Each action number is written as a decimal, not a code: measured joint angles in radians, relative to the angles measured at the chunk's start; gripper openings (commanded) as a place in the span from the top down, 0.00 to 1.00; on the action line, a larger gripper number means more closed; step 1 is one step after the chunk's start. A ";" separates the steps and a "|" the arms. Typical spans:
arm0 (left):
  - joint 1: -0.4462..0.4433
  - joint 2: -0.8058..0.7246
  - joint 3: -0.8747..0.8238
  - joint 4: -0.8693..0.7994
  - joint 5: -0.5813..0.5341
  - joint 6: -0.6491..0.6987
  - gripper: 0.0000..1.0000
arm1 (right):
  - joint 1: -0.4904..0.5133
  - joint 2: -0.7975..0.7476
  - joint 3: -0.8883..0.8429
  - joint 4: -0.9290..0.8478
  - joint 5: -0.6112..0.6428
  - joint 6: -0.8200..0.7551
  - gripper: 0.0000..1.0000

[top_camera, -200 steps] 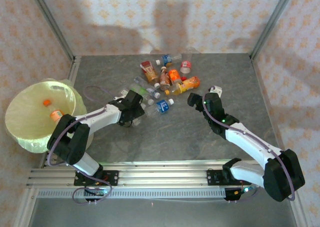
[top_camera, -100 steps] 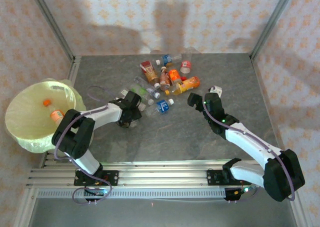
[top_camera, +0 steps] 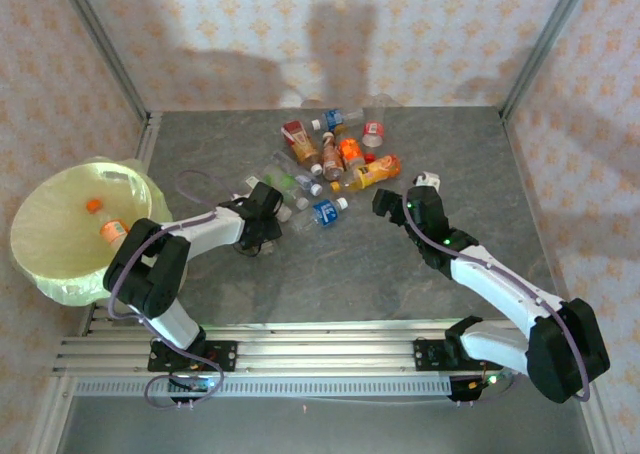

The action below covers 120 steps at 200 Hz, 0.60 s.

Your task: Put the plastic bottles in the bin

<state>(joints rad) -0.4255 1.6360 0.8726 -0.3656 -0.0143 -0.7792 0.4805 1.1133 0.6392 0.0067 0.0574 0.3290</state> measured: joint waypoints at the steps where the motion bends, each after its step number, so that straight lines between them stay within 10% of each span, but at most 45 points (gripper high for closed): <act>1: 0.000 -0.001 0.000 0.000 0.000 0.000 0.52 | 0.000 0.000 0.000 0.000 -0.002 -0.002 0.01; 120: -0.013 -0.276 0.198 -0.149 -0.048 0.102 0.58 | 0.023 0.013 -0.002 0.070 -0.378 -0.322 0.01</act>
<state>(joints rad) -0.4385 1.3598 1.0702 -0.5148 -0.0624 -0.6769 0.5037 1.1263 0.6369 0.0765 -0.3206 0.0071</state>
